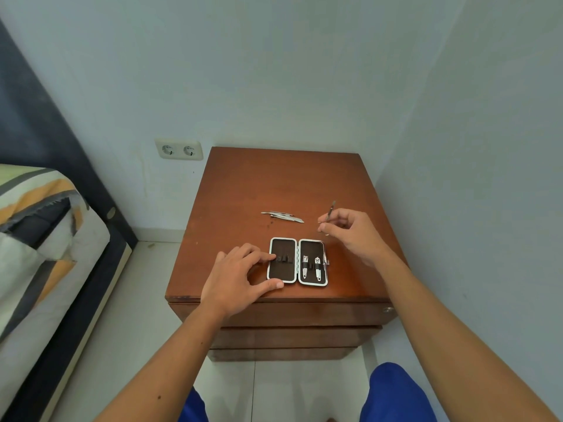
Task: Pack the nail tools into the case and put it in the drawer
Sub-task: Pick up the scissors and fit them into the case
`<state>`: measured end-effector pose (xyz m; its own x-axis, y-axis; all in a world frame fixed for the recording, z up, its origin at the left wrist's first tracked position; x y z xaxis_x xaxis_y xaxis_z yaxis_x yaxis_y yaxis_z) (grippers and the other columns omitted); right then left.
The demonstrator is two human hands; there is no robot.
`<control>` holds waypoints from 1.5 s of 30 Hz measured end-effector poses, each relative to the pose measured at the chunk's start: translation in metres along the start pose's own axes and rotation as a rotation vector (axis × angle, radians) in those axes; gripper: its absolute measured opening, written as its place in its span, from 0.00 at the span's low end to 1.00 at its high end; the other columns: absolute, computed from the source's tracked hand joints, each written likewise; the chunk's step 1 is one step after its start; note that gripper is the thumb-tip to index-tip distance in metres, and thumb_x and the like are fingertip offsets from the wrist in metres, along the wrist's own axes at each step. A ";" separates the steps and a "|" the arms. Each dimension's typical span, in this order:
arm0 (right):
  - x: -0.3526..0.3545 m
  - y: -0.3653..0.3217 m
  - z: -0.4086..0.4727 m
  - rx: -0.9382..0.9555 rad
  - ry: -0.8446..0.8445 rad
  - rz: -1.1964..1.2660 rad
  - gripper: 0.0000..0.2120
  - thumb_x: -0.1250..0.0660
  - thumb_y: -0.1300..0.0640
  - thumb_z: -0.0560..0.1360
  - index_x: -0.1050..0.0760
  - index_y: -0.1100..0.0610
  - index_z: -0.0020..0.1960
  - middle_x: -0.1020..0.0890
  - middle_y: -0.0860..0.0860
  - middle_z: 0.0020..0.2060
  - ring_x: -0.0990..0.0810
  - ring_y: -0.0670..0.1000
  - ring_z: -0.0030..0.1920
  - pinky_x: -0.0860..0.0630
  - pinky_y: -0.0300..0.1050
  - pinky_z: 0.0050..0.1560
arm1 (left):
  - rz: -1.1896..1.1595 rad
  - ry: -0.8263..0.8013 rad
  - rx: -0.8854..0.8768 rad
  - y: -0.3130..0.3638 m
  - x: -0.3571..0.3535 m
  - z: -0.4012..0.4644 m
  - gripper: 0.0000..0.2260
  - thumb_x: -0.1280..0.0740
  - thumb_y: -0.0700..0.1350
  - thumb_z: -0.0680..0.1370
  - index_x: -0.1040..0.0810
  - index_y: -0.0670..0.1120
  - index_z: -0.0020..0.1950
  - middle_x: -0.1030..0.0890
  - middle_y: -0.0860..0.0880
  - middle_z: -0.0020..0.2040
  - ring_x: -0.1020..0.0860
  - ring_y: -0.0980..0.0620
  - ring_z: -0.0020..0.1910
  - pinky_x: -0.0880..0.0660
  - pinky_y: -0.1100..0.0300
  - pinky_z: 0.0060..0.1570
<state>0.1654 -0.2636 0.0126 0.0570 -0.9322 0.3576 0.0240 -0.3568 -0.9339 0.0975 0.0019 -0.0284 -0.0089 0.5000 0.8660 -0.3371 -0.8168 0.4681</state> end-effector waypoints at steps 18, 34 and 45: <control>0.017 0.002 -0.005 -0.136 -0.023 0.378 0.12 0.25 0.69 0.75 0.18 0.67 0.58 0.13 0.59 0.44 0.17 0.51 0.39 0.24 0.40 0.40 | -0.002 -0.002 0.002 0.001 0.000 0.000 0.29 0.37 0.77 0.74 0.23 0.64 0.69 0.25 0.64 0.62 0.27 0.61 0.60 0.30 0.53 0.60; 0.014 0.017 -0.006 -0.223 0.004 0.521 0.09 0.30 0.70 0.78 0.15 0.63 0.55 0.14 0.55 0.42 0.16 0.51 0.42 0.20 0.38 0.41 | -0.004 -0.007 0.010 -0.001 -0.001 0.000 0.29 0.36 0.77 0.74 0.23 0.65 0.70 0.25 0.64 0.62 0.27 0.61 0.61 0.30 0.53 0.61; 0.018 0.022 -0.001 -0.211 0.081 0.545 0.07 0.27 0.67 0.77 0.16 0.57 0.52 0.16 0.51 0.43 0.24 0.48 0.40 0.28 0.40 0.42 | -0.004 -0.005 0.009 0.000 0.000 0.000 0.29 0.36 0.77 0.74 0.23 0.64 0.70 0.25 0.64 0.63 0.27 0.61 0.62 0.30 0.53 0.61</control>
<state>0.1657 -0.2884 -0.0017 -0.0713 -0.9833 -0.1676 -0.1870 0.1782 -0.9661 0.0975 0.0013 -0.0286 -0.0032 0.5020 0.8649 -0.3286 -0.8174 0.4732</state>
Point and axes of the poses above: each hand's wrist, its own z-axis towards the middle knuckle, its own x-axis out of the back of the hand, y = z × x, the point moved 7 cm from there along z, towards the middle knuckle
